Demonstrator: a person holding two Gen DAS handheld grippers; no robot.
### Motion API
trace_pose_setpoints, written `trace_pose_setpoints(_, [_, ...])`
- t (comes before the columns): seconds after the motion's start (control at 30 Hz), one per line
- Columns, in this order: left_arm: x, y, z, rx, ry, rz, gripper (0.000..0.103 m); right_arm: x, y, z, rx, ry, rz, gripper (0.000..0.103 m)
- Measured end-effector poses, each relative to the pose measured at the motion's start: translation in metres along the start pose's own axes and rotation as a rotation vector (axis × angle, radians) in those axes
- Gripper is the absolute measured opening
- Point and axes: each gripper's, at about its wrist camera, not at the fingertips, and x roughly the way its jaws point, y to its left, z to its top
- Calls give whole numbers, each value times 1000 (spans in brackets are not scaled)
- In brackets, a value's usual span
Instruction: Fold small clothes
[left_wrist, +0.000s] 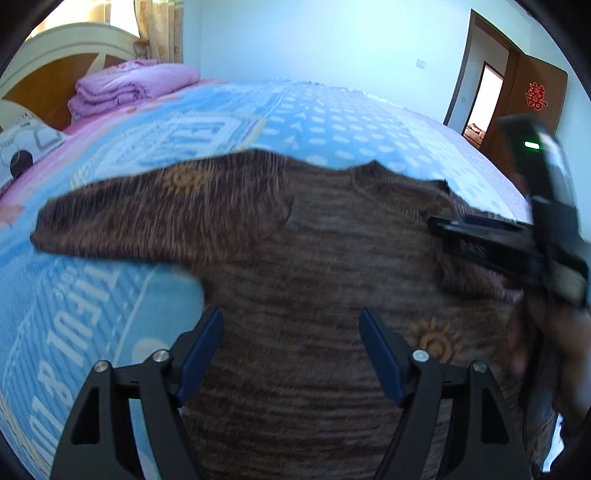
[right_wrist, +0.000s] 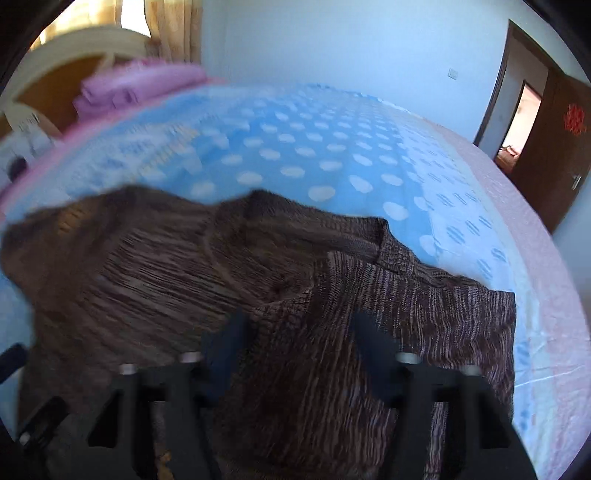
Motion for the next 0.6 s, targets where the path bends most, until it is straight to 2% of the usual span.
trace_pose_setpoints(0.07, [0, 5, -5, -2, 3, -15, 79, 10, -10, -1, 56, 37, 8, 25])
trace_pose_setpoints(0.1, [1, 6, -7, 1, -3, -29, 79, 11, -16, -2, 87, 37, 21, 16])
trace_pose_setpoints(0.13, [0, 7, -9, 3, -9, -40, 79, 9, -23, -3, 113, 25, 36, 11])
trace_pose_setpoints(0.3, [-1, 7, -11, -3, -25, -64, 79, -30, -67, -8, 308, -130, 228, 10])
trace_pose_setpoints(0.33, [-1, 7, -11, -4, -29, -66, 79, -34, -72, -9, 342, -154, 289, 11])
trace_pose_setpoints(0.37, [-2, 7, -12, -4, -32, -70, 79, -35, -75, -8, 364, -163, 387, 18])
trace_pose_setpoints(0.4, [-2, 7, -12, -3, -33, -73, 79, -33, -75, -7, 363, -147, 461, 47])
trace_pose_setpoints(0.43, [-2, 7, -12, -3, -34, -77, 79, -31, -70, -6, 339, -113, 483, 65])
trace_pose_setpoints(0.47, [-2, 8, -12, -5, -35, -80, 79, -31, -66, -6, 323, -106, 467, 79])
trace_pose_setpoints(0.57, [-4, 11, -14, -11, -40, -91, 79, -44, -55, -15, 250, -143, 460, 79])
trace_pose_setpoints(0.6, [-4, 11, -14, -14, -43, -94, 79, -49, -55, -20, 247, -151, 430, 79])
